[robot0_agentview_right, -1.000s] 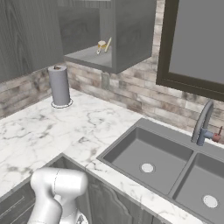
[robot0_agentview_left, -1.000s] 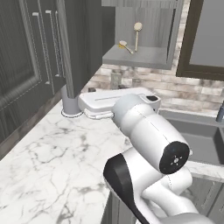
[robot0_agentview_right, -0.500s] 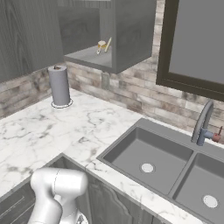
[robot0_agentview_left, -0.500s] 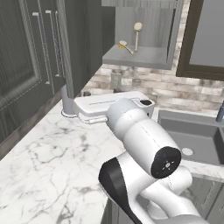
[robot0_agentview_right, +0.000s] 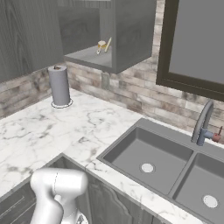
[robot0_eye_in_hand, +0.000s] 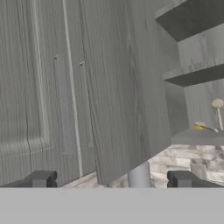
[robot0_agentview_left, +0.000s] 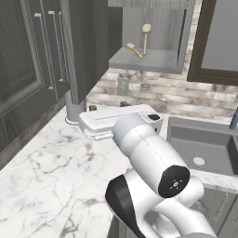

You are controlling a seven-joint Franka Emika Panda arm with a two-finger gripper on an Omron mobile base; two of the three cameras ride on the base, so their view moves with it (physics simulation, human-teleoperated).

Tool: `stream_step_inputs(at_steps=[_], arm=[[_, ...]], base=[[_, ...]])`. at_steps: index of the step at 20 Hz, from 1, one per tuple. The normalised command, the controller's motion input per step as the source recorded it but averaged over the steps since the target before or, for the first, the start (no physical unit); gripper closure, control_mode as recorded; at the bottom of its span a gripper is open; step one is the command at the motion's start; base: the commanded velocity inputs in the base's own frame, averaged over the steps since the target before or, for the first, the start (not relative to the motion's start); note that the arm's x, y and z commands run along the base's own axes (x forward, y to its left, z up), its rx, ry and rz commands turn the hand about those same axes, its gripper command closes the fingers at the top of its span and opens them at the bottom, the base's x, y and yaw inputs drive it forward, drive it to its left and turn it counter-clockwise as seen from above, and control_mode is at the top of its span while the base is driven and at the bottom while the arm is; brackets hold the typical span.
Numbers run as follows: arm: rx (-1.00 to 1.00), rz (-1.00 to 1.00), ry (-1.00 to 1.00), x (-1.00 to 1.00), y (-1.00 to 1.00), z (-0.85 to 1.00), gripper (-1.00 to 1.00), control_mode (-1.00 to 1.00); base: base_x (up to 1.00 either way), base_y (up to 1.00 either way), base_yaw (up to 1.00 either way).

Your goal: Pick up the dish brush and dish brush from the sink, and place them back in the cabinet, and close the cabinet door.

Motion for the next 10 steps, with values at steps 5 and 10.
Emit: stream_step_inputs(at_steps=[5,10], arm=[[0.00,0.00,0.00,0.11,0.00,-0.23,-1.00,-1.00],[0.00,0.00,0.00,0.32,0.00,-0.14,-1.00,-1.00]], base=[[0.00,0.00,0.00],[0.00,0.00,0.00]])
